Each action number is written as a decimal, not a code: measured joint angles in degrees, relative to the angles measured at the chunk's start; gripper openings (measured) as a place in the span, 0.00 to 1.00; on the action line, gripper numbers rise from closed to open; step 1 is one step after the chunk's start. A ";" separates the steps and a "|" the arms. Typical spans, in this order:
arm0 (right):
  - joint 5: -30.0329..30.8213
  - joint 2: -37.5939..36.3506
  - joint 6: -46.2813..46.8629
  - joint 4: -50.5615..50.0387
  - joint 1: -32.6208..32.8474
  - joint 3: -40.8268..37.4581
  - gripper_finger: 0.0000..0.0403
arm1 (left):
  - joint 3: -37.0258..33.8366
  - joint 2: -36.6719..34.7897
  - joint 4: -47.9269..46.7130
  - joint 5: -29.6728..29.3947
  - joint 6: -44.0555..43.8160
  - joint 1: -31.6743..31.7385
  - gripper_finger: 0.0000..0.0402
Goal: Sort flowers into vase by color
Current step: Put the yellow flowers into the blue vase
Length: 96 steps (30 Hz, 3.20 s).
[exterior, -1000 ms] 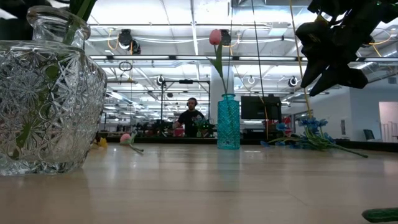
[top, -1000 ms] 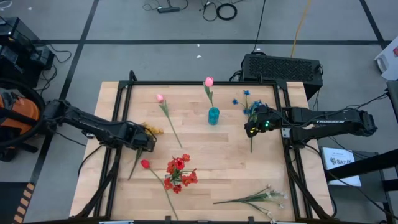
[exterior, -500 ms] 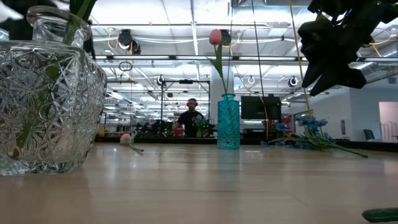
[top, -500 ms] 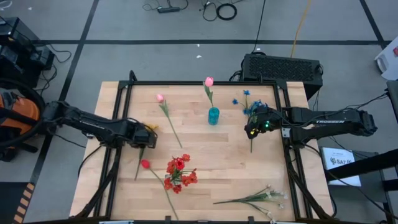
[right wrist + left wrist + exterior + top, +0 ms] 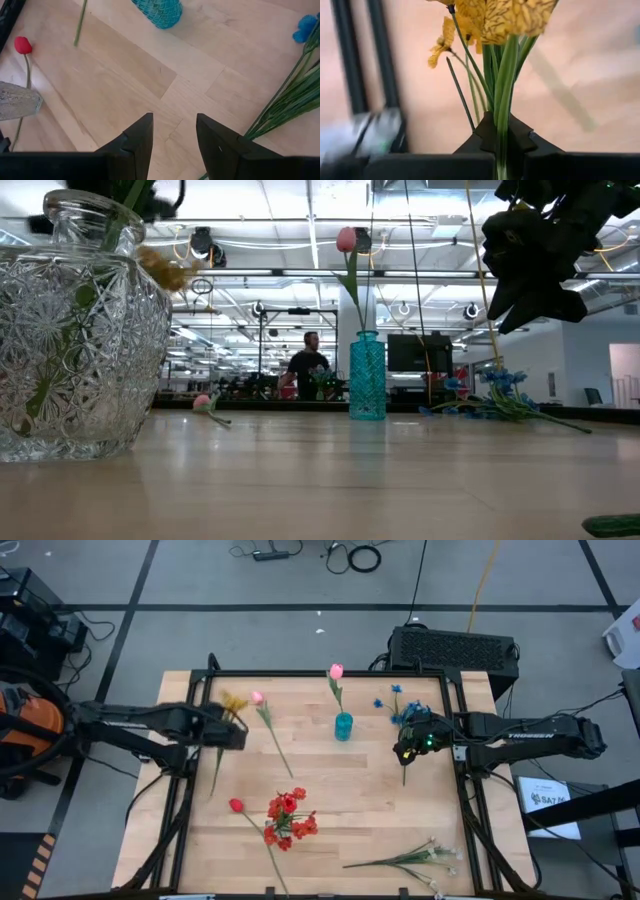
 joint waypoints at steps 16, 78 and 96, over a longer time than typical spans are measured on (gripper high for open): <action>0.55 0.00 13.14 0.11 0.00 0.00 0.35 | 3.85 2.32 47.98 5.11 66.91 22.30 0.02; 4.90 5.55 19.69 0.32 3.85 0.00 0.35 | -24.85 16.89 137.91 36.53 83.90 17.52 0.02; 4.90 5.53 19.70 0.68 3.85 0.00 0.35 | -18.72 28.57 151.59 36.63 80.59 19.31 0.02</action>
